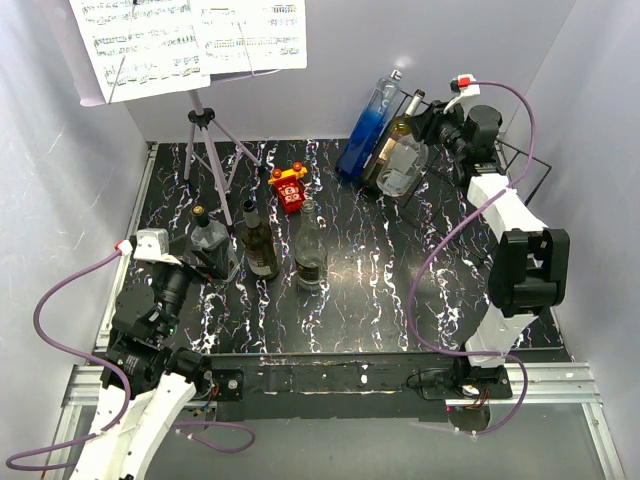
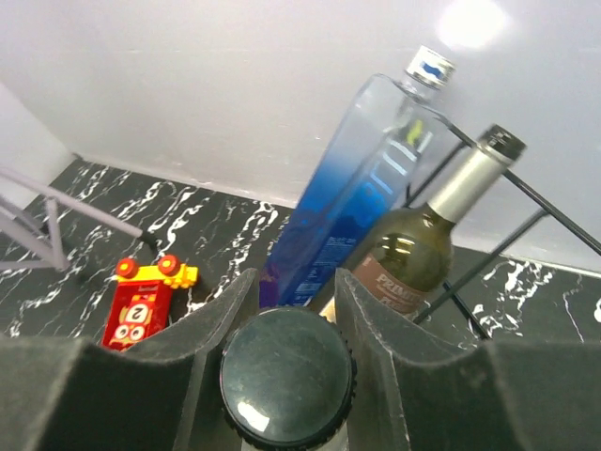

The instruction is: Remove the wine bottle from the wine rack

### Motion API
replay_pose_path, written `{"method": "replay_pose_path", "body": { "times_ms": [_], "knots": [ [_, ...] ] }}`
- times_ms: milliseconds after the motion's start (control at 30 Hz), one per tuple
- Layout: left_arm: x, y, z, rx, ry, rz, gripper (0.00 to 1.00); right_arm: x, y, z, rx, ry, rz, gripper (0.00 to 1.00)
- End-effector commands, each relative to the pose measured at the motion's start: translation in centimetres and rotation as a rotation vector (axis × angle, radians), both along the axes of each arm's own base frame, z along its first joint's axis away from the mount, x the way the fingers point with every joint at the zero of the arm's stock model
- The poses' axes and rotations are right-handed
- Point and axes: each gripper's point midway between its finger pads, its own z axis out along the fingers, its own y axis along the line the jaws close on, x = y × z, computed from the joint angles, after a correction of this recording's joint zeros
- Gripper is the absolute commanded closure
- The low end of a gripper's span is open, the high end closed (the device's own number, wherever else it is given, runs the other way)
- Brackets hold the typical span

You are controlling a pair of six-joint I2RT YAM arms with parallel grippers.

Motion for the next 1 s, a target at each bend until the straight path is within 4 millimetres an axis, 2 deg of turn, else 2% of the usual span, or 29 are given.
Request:
{"method": "replay_pose_path", "body": {
  "times_ms": [0, 100, 167, 367, 600, 833, 967],
  "knots": [
    [0.2, 0.5, -0.1, 0.017, 0.005, 0.028, 0.02, -5.7, 2.4, 14.3, 0.012, -0.431, 0.130, 0.99],
    [0.2, 0.5, -0.1, 0.016, 0.005, 0.031, 0.02, -8.0, 3.5, 14.6, -0.023, -0.473, 0.176, 0.99],
    [0.1, 0.6, 0.0, 0.014, 0.003, 0.032, 0.02, -9.6, 4.4, 14.0, -0.071, -0.500, 0.204, 0.99],
    [0.1, 0.5, 0.1, 0.012, -0.002, 0.026, 0.02, -14.7, 7.6, 11.5, -0.178, -0.574, 0.370, 0.99],
    [-0.1, 0.4, 0.3, 0.009, -0.007, 0.017, 0.02, -20.0, 9.9, 8.9, -0.211, -0.620, 0.515, 0.99],
    [-0.3, 0.4, 0.5, 0.005, -0.020, 0.014, 0.02, -23.0, 11.9, 5.4, -0.195, -0.582, 0.602, 0.99],
    [-0.2, 0.3, 0.4, 0.007, -0.016, 0.013, 0.02, -24.2, 12.6, 4.0, -0.208, -0.579, 0.630, 0.99]
  ]
}}
